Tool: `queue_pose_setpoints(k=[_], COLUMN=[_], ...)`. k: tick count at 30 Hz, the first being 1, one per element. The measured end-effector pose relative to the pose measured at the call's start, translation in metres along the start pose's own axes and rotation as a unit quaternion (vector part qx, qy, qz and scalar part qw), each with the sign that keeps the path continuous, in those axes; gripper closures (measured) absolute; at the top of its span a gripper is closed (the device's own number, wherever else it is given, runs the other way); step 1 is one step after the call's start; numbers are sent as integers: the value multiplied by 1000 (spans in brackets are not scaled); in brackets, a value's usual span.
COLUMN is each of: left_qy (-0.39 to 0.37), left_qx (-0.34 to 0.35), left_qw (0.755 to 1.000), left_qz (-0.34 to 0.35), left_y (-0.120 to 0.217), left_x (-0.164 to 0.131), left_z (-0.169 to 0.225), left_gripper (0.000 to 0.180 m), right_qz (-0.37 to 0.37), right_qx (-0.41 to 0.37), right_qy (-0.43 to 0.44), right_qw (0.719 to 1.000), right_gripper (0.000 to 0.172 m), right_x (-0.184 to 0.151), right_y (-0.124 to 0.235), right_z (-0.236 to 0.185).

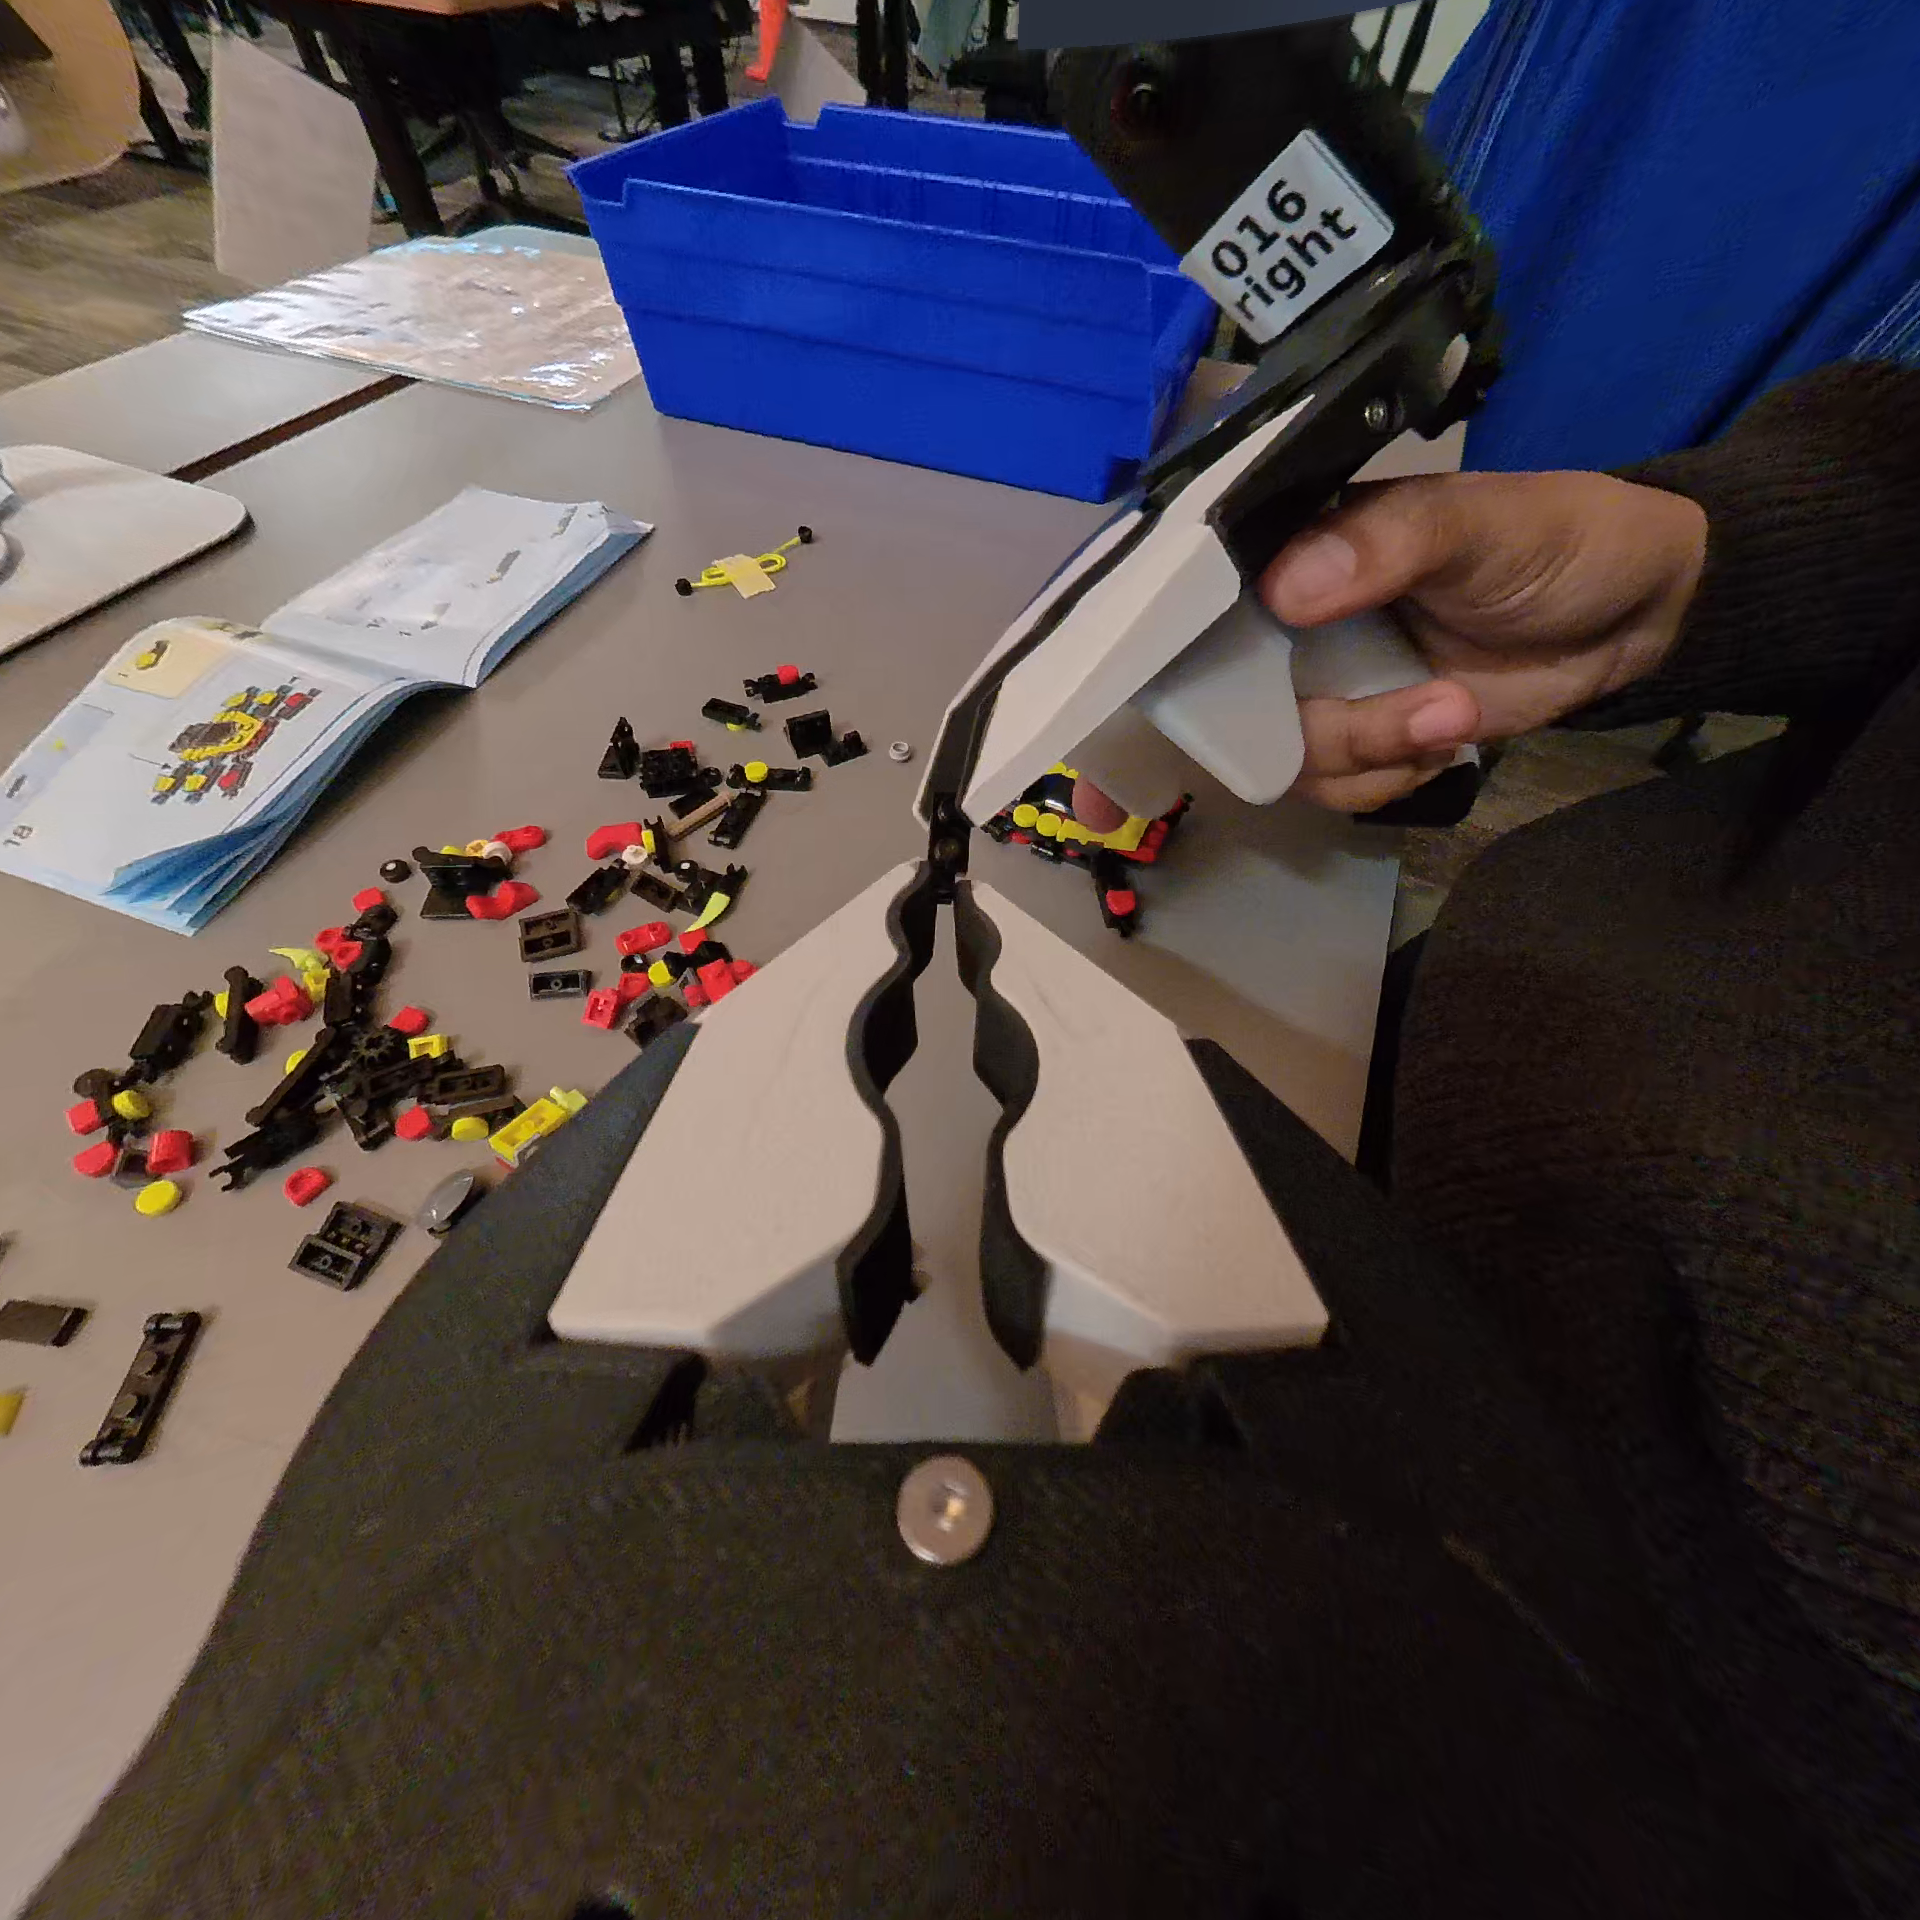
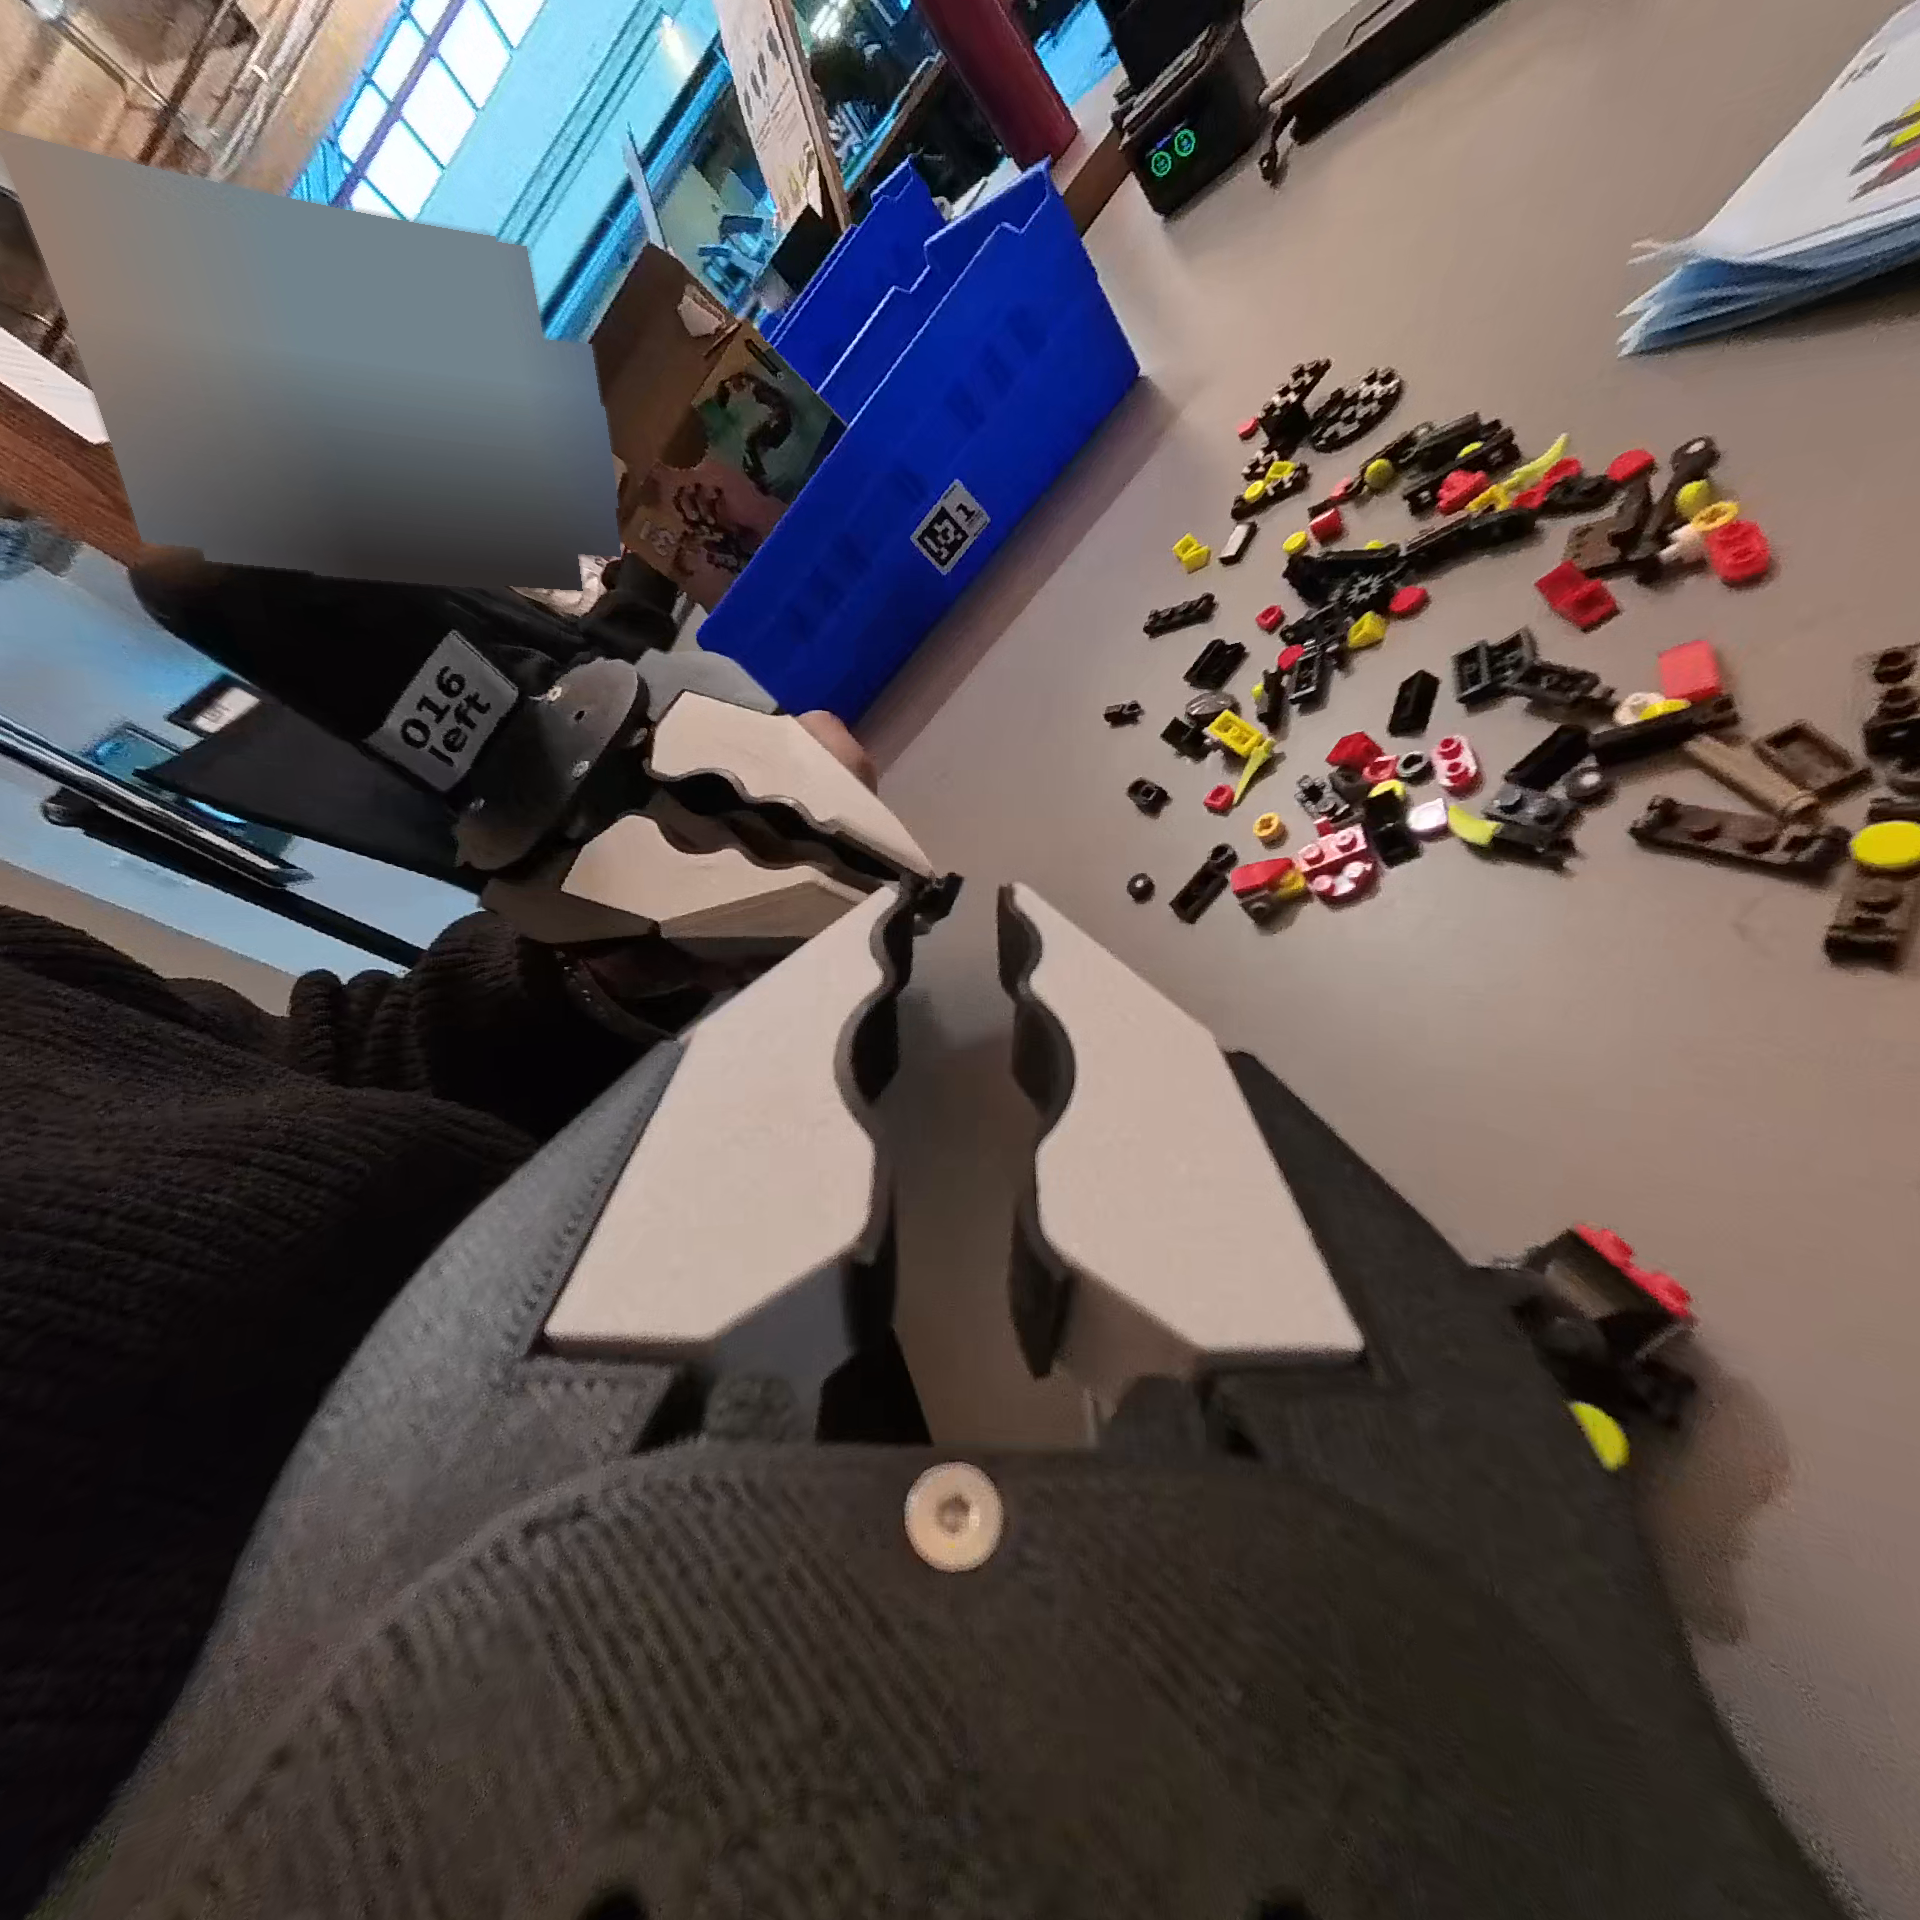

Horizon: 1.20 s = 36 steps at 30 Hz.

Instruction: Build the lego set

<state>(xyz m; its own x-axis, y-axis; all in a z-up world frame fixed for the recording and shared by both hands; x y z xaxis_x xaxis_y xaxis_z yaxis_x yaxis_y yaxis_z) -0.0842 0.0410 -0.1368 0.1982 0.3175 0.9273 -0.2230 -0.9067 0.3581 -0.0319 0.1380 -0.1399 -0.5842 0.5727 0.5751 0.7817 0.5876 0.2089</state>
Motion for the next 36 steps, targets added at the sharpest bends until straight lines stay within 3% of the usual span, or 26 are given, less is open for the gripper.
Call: queue_pose_setpoints(k=[8, 13, 21, 26, 36], left_qy=[-4, 13, 93, 117, 236], left_qx=[2, 24, 117, 147, 100], left_qw=[1000, 1000, 988, 980, 966], left_qz=[3, -1, -25, -59, -19], left_y=[1, 3, 44, 72, 98], left_x=[0, 0, -2, -30, -48], left_z=[0, -8, -44, -51, -50], left_gripper=[180, 180, 180, 180, 180], right_qz=[-8, 5, -4, -68, -208], right_qx=[13, 7, -102, -129, -214], right_qy=[-14, -3, 168, 230, 337], right_qw=[1000, 1000, 980, 962, 893], right_gripper=[163, 154, 147, 147, 162], right_x=[-1, 4, 34, 49, 58], right_y=[-3, 1, 3, -31, -107], right_z=[0, 2, 5, 12, 57])
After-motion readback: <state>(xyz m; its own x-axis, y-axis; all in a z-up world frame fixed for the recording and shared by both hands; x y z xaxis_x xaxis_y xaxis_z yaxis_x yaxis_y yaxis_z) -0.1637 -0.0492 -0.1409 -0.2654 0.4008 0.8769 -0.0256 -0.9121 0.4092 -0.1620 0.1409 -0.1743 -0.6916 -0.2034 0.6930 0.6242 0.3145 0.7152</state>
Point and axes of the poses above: each gripper's, where its closed fingertips meet, y back along the fingers, x out of its top, z = x × y across the jaws, the point moved 6 cm from there along y, back along the fingers, and after that the axes turned 9 degrees about -y, right-handed, at the moved point
